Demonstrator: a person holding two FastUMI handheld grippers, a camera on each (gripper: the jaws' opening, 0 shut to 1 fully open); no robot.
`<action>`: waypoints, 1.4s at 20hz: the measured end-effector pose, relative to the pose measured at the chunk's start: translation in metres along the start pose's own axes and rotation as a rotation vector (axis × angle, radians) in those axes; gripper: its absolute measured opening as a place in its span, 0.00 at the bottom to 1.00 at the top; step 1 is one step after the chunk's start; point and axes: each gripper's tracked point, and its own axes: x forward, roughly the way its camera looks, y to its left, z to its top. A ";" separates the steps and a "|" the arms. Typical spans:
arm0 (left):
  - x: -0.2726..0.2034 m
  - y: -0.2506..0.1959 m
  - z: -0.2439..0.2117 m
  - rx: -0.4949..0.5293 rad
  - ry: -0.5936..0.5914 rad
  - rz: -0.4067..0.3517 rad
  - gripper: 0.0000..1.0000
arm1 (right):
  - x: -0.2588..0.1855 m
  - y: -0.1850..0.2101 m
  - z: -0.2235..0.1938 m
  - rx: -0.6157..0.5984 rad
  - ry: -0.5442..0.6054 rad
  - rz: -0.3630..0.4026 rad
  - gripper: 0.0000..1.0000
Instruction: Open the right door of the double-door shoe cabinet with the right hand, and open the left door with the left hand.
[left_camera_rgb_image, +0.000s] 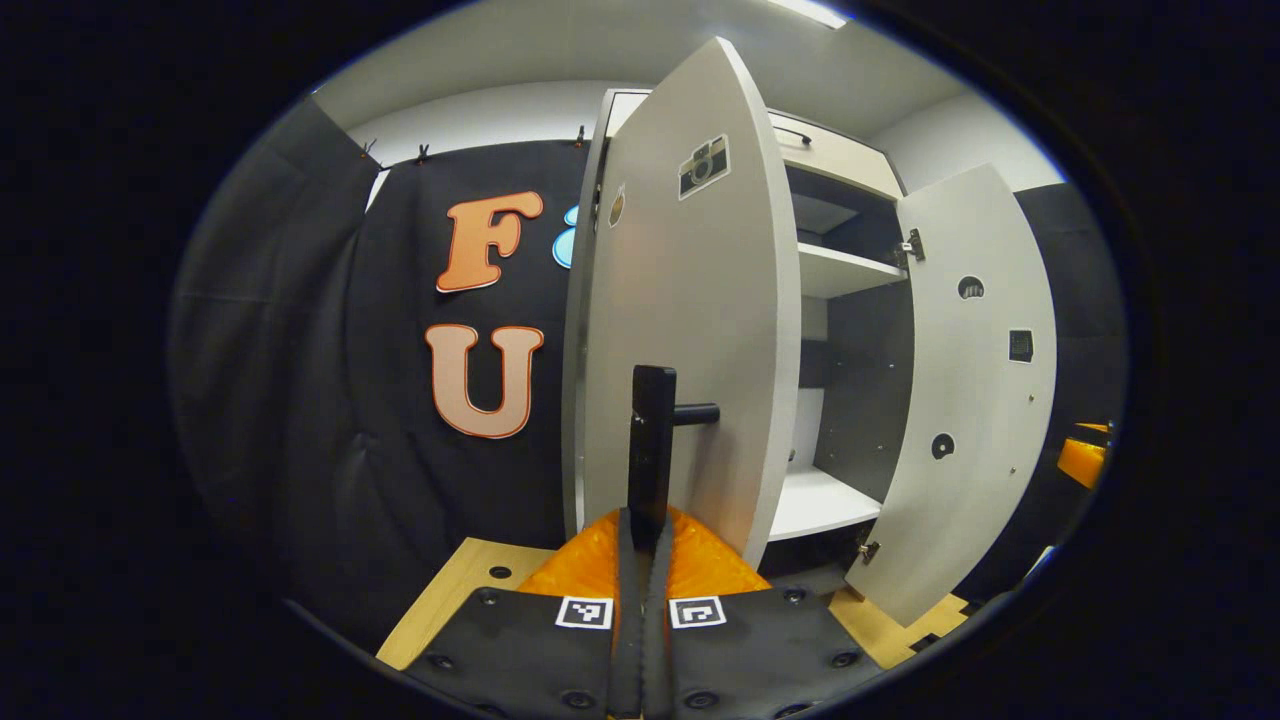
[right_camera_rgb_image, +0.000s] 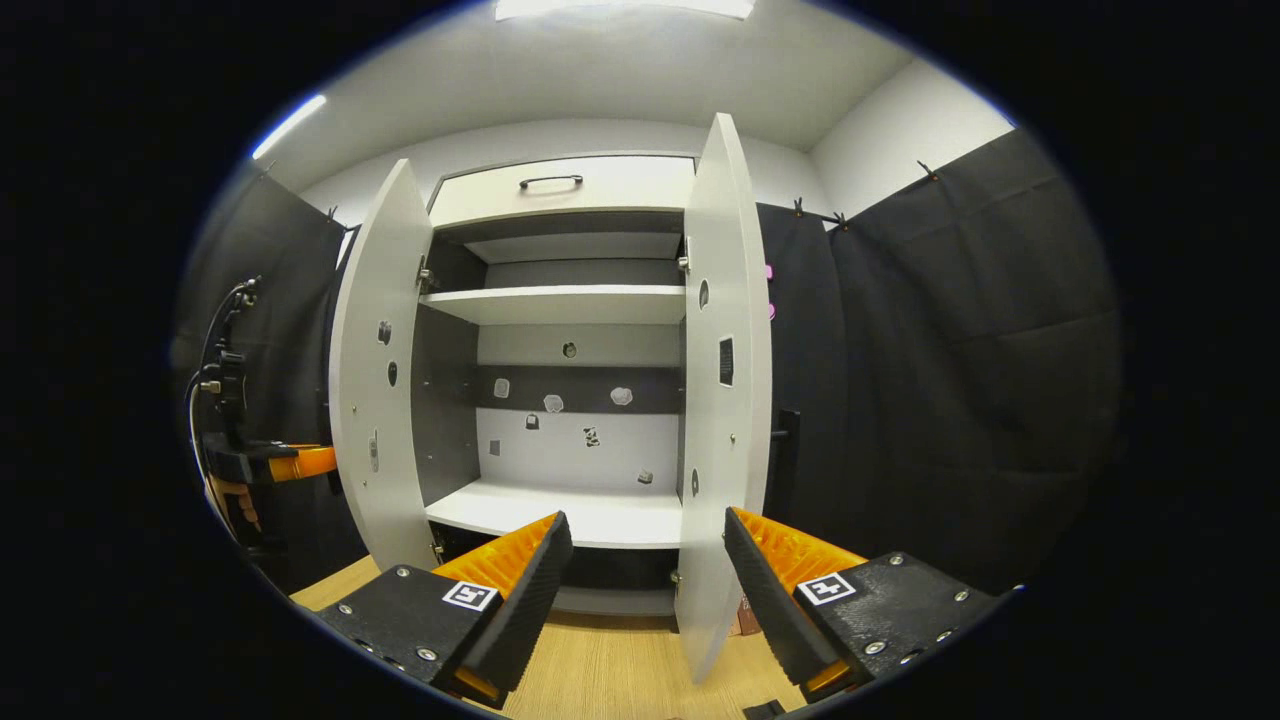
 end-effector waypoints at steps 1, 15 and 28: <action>0.000 0.003 0.001 -0.005 0.001 0.000 0.07 | 0.000 0.003 -0.001 0.001 0.000 0.001 0.93; -0.005 0.052 0.006 -0.047 -0.024 0.067 0.06 | 0.020 0.034 -0.008 0.009 0.015 0.005 0.93; -0.059 0.052 0.043 0.017 -0.019 0.120 0.20 | 0.031 0.013 0.023 -0.026 0.006 -0.011 0.93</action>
